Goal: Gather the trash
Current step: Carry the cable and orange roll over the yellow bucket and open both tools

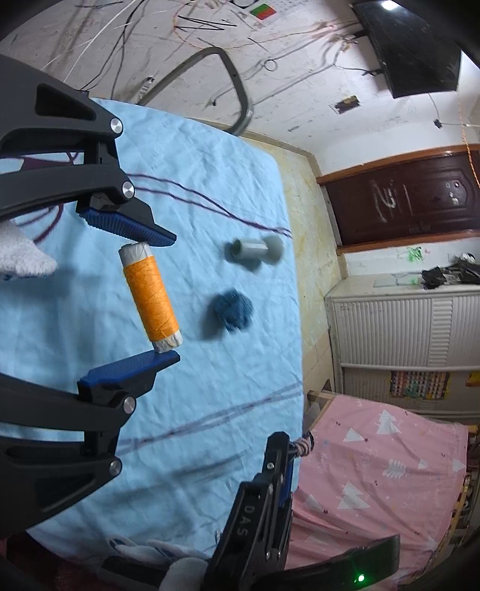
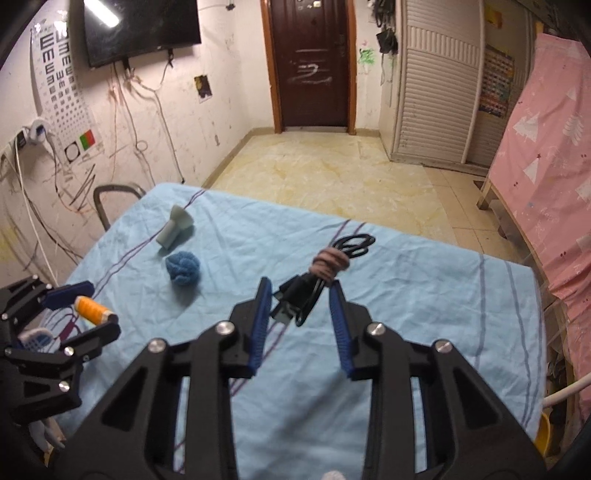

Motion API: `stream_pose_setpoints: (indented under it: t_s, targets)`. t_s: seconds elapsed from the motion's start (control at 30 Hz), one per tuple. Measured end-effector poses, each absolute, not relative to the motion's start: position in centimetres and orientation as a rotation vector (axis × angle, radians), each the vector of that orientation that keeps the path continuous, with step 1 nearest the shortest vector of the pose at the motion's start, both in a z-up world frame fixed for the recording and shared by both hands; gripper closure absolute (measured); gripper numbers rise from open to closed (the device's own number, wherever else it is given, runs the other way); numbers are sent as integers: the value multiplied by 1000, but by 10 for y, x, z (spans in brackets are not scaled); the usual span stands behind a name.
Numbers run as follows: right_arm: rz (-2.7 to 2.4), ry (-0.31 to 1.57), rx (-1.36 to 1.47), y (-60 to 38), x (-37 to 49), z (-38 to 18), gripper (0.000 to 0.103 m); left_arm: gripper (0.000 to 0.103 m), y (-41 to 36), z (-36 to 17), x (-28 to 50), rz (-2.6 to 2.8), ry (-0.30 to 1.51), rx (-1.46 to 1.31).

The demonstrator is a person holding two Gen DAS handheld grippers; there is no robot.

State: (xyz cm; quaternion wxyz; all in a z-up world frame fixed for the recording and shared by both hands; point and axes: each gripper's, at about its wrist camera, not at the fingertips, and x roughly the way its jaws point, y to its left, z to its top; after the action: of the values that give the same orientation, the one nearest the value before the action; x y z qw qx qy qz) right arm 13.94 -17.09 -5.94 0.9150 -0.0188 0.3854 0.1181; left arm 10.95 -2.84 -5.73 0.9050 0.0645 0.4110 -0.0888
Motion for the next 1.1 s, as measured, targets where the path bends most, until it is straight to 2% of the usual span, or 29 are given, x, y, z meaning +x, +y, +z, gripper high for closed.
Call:
stream_pose_setpoints:
  t_s: [0.47,1.1]
  targets:
    - [43,680,71,-306,77,-38,73,54,-140,-27,89,-326,796,244]
    - [-194,695,204,-480,-23,-83,73,54,-332,-17,46,-599,761,370]
